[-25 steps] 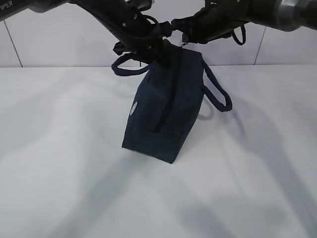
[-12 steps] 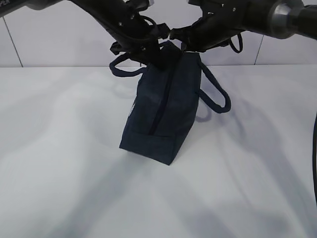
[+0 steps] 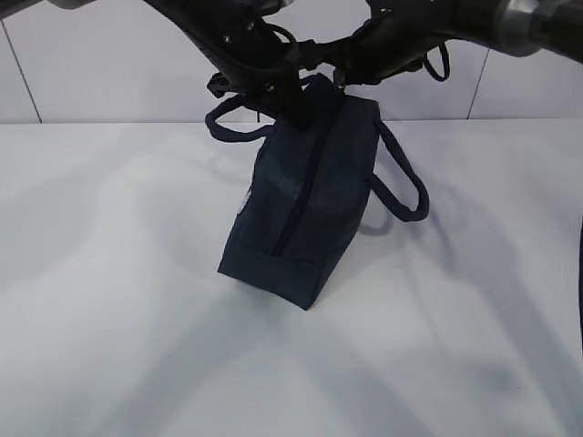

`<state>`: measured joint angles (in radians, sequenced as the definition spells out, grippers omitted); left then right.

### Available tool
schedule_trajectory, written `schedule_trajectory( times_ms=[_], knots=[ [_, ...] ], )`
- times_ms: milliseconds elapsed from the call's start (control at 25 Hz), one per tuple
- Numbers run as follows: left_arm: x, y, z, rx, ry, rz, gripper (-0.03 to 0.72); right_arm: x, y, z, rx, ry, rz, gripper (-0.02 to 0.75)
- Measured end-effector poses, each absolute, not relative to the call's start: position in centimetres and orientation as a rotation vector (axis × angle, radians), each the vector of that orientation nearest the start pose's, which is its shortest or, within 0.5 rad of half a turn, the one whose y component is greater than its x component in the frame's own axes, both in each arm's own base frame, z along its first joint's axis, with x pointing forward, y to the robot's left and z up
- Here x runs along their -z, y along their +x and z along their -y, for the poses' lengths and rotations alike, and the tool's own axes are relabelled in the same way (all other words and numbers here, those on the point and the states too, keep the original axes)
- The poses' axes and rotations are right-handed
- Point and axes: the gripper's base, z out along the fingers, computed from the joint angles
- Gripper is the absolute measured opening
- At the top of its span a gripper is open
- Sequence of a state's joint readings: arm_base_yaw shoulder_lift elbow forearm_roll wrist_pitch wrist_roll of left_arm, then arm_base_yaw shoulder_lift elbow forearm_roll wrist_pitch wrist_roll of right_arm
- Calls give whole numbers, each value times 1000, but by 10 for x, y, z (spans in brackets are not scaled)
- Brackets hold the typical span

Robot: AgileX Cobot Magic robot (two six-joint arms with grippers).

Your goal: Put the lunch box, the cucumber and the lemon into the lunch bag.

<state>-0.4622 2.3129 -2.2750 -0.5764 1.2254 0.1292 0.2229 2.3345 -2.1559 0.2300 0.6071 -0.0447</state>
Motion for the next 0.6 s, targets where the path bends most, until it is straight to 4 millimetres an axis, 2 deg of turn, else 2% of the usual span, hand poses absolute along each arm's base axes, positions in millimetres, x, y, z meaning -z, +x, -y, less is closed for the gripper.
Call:
schedule_trajectory(
  times_ms=[120,280,480,600],
  knots=[
    [-272,425,264,887,673,-2643,-12,-250,528,-132,-330,-179,-2265,0],
    [-275,420,261,885,665,-2648,-12,-251,526,-131,-315,-198,-2298,0],
    [-284,415,260,884,669,-2637,-12,-242,528,-132,-311,-204,-2316,0],
    [-286,413,260,888,676,-2637,-12,-230,531,-133,-308,-203,-2333,0]
  ],
)
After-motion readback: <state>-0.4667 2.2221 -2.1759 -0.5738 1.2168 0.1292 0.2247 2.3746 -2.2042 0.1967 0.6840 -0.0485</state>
